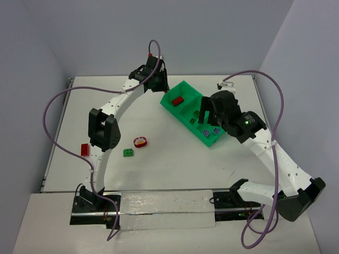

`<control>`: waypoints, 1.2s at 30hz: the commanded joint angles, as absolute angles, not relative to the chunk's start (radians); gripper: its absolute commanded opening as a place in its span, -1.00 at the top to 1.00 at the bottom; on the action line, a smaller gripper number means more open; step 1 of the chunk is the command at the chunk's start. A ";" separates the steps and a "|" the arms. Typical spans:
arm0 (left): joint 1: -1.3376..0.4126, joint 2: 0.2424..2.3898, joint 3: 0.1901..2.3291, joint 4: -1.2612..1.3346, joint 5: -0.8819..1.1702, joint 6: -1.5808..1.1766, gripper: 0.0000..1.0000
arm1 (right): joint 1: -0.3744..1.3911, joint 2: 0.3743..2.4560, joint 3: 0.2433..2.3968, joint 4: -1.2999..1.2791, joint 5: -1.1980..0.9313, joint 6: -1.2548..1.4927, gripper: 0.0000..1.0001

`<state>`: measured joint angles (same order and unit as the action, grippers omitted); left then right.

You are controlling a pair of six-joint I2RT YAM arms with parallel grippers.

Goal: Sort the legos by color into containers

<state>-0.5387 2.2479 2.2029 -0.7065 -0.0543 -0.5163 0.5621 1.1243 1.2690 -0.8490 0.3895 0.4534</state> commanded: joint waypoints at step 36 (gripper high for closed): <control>-0.146 1.540 1.298 -0.783 -0.310 -0.715 -0.99 | 0.555 1.092 1.207 -0.780 0.371 0.454 -0.90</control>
<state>-0.2604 1.6497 1.4426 -0.6629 -0.1832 -0.6231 0.5621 1.1157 1.2286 -0.8459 0.3844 0.4699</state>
